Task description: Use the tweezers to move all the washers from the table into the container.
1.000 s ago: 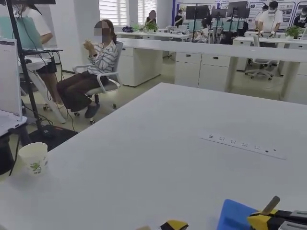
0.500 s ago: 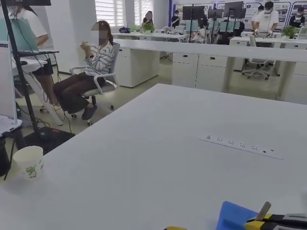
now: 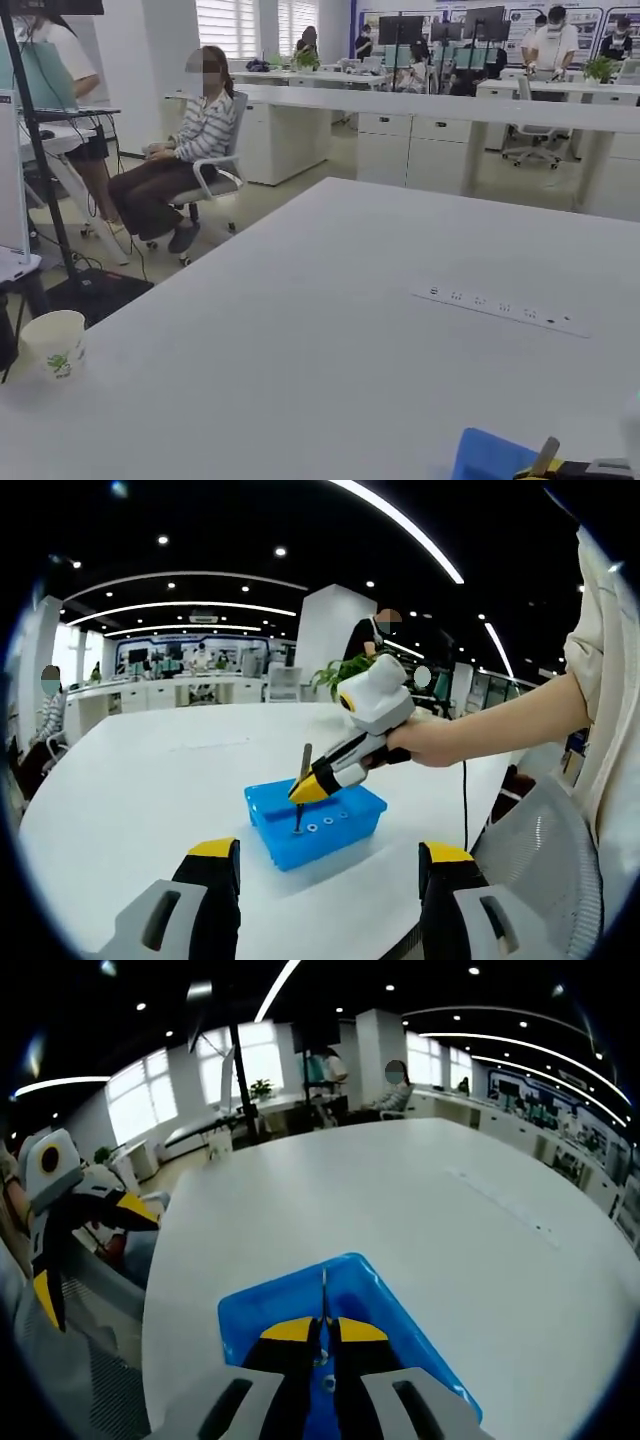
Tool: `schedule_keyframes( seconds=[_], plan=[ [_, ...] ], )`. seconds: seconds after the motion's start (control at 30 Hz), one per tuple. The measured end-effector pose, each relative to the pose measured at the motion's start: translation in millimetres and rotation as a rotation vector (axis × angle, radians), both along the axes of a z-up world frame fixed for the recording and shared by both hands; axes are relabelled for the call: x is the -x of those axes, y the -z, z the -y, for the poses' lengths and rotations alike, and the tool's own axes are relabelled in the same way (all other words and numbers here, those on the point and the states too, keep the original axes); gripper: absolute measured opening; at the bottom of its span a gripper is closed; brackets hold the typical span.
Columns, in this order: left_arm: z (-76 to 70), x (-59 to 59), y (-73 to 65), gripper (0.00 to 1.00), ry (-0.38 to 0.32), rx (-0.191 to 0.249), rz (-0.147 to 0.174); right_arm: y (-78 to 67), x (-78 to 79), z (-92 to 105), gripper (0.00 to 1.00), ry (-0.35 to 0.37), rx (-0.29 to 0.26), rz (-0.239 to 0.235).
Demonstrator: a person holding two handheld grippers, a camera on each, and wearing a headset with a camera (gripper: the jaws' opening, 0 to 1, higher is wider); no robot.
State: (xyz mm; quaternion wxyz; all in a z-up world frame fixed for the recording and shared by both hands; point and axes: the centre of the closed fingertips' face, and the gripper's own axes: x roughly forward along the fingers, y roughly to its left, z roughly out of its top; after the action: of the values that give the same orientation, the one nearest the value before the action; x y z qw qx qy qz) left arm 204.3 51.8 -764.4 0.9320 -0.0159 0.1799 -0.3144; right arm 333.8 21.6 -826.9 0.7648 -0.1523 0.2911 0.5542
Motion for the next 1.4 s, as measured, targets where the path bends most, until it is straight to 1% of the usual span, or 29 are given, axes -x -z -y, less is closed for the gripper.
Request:
schedule_keyframes(
  seconds=[0.03, 0.07, 0.1, 0.17, 0.2, 0.23, 0.27, 0.3, 0.33, 0.4, 0.53, 0.6, 0.77, 0.87, 0.9, 0.97, 1.0, 1.1, 1.13, 1.17, 1.23, 1.27, 1.3, 1.33, 1.4],
  plan=[
    [0.6, 0.5, -0.4, 0.72, 0.007, 0.013, -0.006, 0.3, 0.4, 0.2, 0.03, -0.002, 0.001, 0.002],
    [2.2, 1.8, -1.8, 0.71, 0.012, 0.055, -0.026, 0.6, 0.9, 1.0, 0.03, -0.004, -0.003, 0.005],
    [1.7, 1.5, -3.1, 0.70, 0.005, 0.082, -0.037, 1.3, 0.2, 1.8, 0.03, -0.001, -0.004, 0.004],
    [-1.9, 0.1, -5.6, 0.69, 0.003, 0.109, -0.045, -0.2, -0.7, 3.8, 0.03, 0.003, -0.013, 0.022],
    [-3.3, -0.2, -7.0, 0.67, 0.001, 0.116, -0.042, -2.5, -1.6, 4.6, 0.03, 0.014, -0.023, 0.027],
    [-4.3, -0.3, -9.6, 0.66, -0.001, 0.125, -0.034, -8.2, -1.2, 5.1, 0.03, 0.024, -0.044, 0.037],
    [-5.0, -0.6, -11.0, 0.66, -0.006, 0.133, -0.033, -12.5, -0.3, 5.6, 0.03, 0.029, -0.060, 0.042],
    [-5.1, -1.1, -11.2, 0.66, -0.009, 0.136, -0.036, -19.4, 4.3, 5.9, 0.03, 0.032, -0.074, 0.047],
    [-4.8, -1.0, -11.2, 0.66, -0.009, 0.135, -0.037, -22.4, 6.5, 7.4, 0.03, 0.032, -0.078, 0.051],
    [-4.7, -0.8, -11.7, 0.65, -0.008, 0.124, -0.030, -30.2, 11.7, 11.2, 0.03, 0.032, -0.090, 0.062],
    [-4.6, -0.5, -13.6, 0.65, -0.003, 0.138, -0.033, -46.1, 20.5, 19.0, 0.03, 0.040, -0.128, 0.074],
    [-4.4, 0.0, -13.8, 0.64, 0.004, 0.141, -0.040, -53.6, 25.0, 22.4, 0.03, 0.045, -0.146, 0.079],
    [-1.7, 3.1, -12.9, 0.62, 0.035, 0.138, -0.058, -65.9, 36.5, 27.7, 0.03, 0.051, -0.179, 0.079],
    [1.9, 6.0, -12.3, 0.59, 0.068, 0.122, -0.069, -70.5, 44.8, 31.3, 0.03, 0.048, -0.190, 0.080],
    [3.6, 7.5, -11.6, 0.57, 0.086, 0.111, -0.075, -72.2, 49.8, 32.8, 0.03, 0.044, -0.200, 0.069],
    [6.0, 8.6, -11.7, 0.54, 0.108, 0.099, -0.080, -73.1, 56.9, 36.7, 0.03, 0.040, -0.201, 0.070],
    [6.9, 8.3, -12.4, 0.53, 0.112, 0.100, -0.082, -72.8, 60.5, 38.5, 0.03, 0.037, -0.199, 0.067],
    [12.9, 9.8, -14.6, 0.51, 0.146, 0.097, -0.094, -68.2, 79.0, 46.4, 0.03, 0.017, -0.191, 0.050],
    [15.1, 11.1, -14.9, 0.50, 0.161, 0.093, -0.097, -65.1, 83.8, 48.7, 0.03, 0.008, -0.182, 0.043],
    [17.6, 12.5, -14.7, 0.49, 0.178, 0.084, -0.100, -60.0, 91.9, 52.4, 0.03, -0.009, -0.159, 0.036],
    [23.8, 16.4, -12.8, 0.47, 0.223, 0.051, -0.106, -53.7, 101.3, 57.4, 0.03, -0.033, -0.128, 0.041],
    [28.0, 18.3, -11.9, 0.45, 0.243, 0.040, -0.113, -48.3, 109.5, 61.1, 0.03, -0.055, -0.102, 0.031],
    [31.0, 19.3, -12.1, 0.43, 0.256, 0.036, -0.113, -46.5, 112.9, 62.5, 0.03, -0.062, -0.094, 0.035],
    [36.3, 21.2, -12.3, 0.41, 0.278, 0.034, -0.123, -43.4, 118.5, 65.2, 0.03, -0.074, -0.081, 0.035],
    [45.7, 24.6, -14.6, 0.37, 0.316, 0.033, -0.132, -40.5, 126.0, 67.8, 0.03, -0.095, -0.072, 0.022]
  ],
)
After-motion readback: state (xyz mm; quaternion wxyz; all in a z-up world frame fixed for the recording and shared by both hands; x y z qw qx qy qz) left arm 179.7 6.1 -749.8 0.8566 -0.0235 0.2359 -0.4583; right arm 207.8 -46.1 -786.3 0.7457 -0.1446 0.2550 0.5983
